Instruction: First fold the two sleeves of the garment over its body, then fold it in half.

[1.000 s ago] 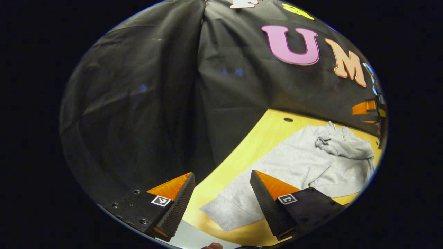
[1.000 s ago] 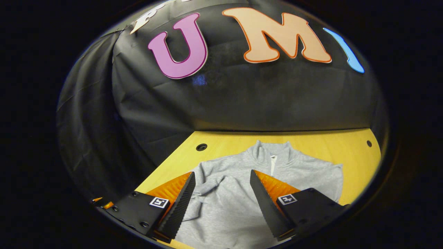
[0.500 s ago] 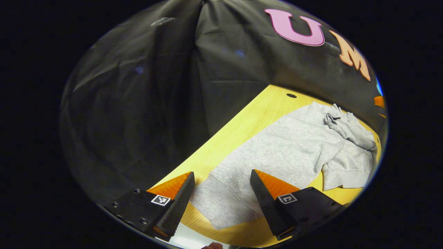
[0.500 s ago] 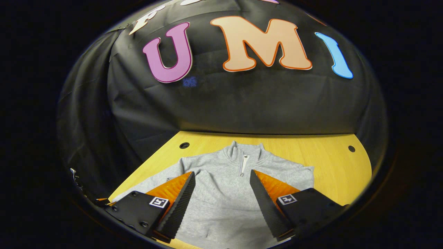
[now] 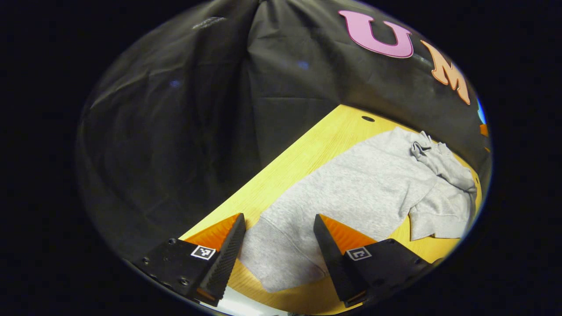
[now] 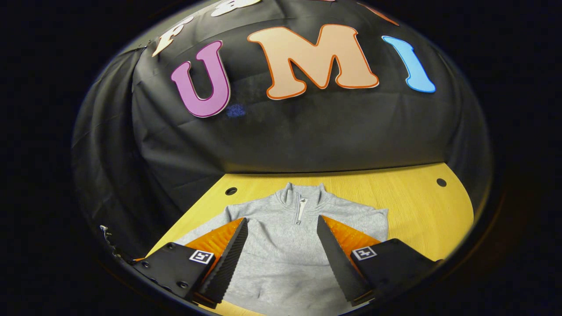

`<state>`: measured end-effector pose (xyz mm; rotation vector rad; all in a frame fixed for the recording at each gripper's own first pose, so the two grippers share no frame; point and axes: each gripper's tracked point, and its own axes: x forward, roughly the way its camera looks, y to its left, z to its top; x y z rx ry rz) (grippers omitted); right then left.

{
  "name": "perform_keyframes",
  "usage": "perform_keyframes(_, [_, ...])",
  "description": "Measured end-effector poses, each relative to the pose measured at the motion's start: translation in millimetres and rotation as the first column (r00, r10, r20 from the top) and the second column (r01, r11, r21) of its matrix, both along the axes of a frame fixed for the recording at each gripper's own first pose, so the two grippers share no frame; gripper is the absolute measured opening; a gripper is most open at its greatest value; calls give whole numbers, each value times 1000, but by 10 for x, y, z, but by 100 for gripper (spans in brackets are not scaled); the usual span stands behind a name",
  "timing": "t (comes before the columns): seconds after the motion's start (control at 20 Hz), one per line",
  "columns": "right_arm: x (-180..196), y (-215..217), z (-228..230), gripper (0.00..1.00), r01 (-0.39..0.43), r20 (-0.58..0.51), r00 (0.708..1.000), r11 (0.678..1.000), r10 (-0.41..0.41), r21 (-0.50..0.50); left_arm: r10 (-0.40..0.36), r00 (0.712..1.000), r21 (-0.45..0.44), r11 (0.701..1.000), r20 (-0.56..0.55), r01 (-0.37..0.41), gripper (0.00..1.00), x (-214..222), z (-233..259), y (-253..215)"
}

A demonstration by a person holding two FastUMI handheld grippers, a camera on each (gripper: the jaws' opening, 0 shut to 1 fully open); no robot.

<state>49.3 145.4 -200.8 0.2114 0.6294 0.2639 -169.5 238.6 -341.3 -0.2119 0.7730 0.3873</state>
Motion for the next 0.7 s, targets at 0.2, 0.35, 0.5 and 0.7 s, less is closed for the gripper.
perform_keyframes(0.2, [-67, -79, 41, 98, -19, 11, 1000, 1000, 19, -19, -26, 1000, -53, 998, 5, 26, 35, 134, 0, -104])
perform_keyframes(0.35, [-116, -197, 57, 98, -25, 22, 999, 999, 26, -47, -1, 1000, -63, 998, -21, 0, 4, 165, -21, -130])
perform_keyframes(0.5, [-197, -314, 39, 95, -26, 15, 1000, 998, 27, -62, 16, 999, -131, 991, -41, -21, 0, 247, 71, -203])
perform_keyframes(0.7, [-302, -566, 41, 98, -4, 16, 1000, 997, 5, -81, -1, 1000, -103, 995, 15, 3, 0, 513, 372, -143])
